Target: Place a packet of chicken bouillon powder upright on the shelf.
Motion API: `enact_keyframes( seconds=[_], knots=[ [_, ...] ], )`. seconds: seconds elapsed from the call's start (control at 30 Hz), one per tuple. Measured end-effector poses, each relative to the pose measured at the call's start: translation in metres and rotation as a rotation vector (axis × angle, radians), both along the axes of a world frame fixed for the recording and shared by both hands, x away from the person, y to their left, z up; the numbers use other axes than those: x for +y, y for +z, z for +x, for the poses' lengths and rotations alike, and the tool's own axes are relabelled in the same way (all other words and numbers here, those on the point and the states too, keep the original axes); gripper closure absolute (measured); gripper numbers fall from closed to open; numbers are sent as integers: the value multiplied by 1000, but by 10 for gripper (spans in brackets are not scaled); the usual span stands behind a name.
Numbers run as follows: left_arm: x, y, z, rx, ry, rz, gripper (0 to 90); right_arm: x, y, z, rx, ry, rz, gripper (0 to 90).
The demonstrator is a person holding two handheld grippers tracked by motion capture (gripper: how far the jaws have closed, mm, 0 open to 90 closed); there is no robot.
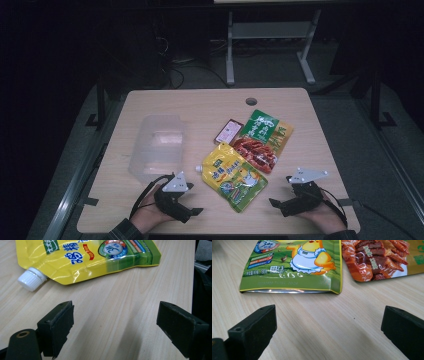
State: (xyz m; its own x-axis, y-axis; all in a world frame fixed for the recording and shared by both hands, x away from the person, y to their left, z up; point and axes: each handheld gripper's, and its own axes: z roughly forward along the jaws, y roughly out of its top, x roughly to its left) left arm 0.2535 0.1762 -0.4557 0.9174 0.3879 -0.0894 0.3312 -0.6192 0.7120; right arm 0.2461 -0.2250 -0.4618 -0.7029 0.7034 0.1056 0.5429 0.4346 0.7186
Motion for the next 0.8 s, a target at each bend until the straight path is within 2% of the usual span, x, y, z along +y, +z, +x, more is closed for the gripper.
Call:
enact_keyframes(
  seconds=[0.13,0.2,0.23,0.27,0.3,0.33,0.37,0.43,0.47,0.5,0.53,0.57,0.6,0.7,0.73,0.8],
  knots=[
    [-3,-1,-1,9,-9,-3,136,0,1,1,5,-1,0,6],
    [-4,-1,-2,16,-9,-6,137,-1,4,2,8,-11,17,67],
    [-4,-1,-2,16,-9,-6,138,-2,7,3,22,-10,36,156],
    [-4,-1,-2,20,-9,-9,138,-2,7,3,22,-10,36,156],
    [-4,-1,-1,23,-9,-12,138,-1,13,6,18,-1,54,229],
    [-4,-1,-1,23,-9,-12,138,-1,13,6,18,-1,54,229],
    [-4,-1,-1,28,-7,-15,139,2,17,10,18,2,61,343],
    [-5,-1,-1,33,2,-29,139,5,20,15,17,22,66,451],
    [-5,-1,-1,33,2,-29,139,5,20,15,17,22,66,451],
    [-5,-1,-1,31,-6,-22,139,8,21,20,19,34,65,556],
    [-5,-1,-1,31,-6,-22,139,8,21,20,19,34,65,556],
    [-6,-2,0,27,-9,-22,139,13,21,26,35,56,64,656],
    [-6,-2,-1,29,-8,-22,139,13,21,26,35,56,64,656],
    [-5,-1,-1,20,-9,-25,139,20,22,35,25,66,41,796],
    [-5,-1,-1,20,-9,-25,139,20,22,35,25,66,41,796],
    [-6,-1,-1,15,-7,-25,140,26,22,43,6,82,13,870]
  ],
)
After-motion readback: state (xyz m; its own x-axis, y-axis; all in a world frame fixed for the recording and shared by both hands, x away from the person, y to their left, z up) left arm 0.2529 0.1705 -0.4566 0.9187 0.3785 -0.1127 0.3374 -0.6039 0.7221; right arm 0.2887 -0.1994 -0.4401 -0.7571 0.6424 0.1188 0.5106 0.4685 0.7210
